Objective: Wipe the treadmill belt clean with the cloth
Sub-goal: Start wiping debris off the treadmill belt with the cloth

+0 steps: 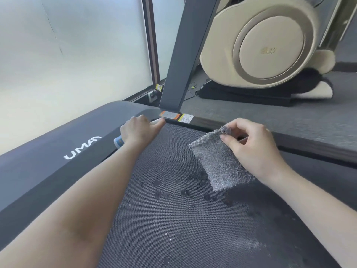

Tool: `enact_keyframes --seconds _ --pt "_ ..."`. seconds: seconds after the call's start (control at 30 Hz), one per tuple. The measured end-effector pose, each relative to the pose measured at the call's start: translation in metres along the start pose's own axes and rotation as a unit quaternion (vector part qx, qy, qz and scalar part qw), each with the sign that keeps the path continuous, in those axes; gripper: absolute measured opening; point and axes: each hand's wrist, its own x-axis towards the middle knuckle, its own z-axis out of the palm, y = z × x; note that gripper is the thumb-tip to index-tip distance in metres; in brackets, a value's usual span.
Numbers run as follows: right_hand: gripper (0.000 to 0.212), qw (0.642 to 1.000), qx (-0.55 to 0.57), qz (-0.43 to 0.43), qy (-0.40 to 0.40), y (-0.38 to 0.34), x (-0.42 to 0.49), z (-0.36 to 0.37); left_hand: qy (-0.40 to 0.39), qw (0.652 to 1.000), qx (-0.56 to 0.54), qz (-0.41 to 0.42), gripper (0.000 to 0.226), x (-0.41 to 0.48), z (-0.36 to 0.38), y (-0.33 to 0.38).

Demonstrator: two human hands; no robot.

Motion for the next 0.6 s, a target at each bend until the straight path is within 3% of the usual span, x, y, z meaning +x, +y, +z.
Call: enact_keyframes --seconds 0.27,0.47,0.6 --pt "0.005 0.999 0.021 0.029 0.030 0.026 0.003 -0.002 0.000 0.998 0.003 0.064 0.058 -0.013 0.022 0.039" --pt "0.005 0.998 0.013 0.042 0.036 0.030 -0.002 -0.011 -0.045 0.994 -0.007 0.094 0.062 -0.027 0.021 0.045" --pt "0.004 0.998 0.002 0.046 0.042 0.028 -0.007 -0.016 -0.017 0.993 -0.037 0.106 0.064 -0.048 0.004 0.046"
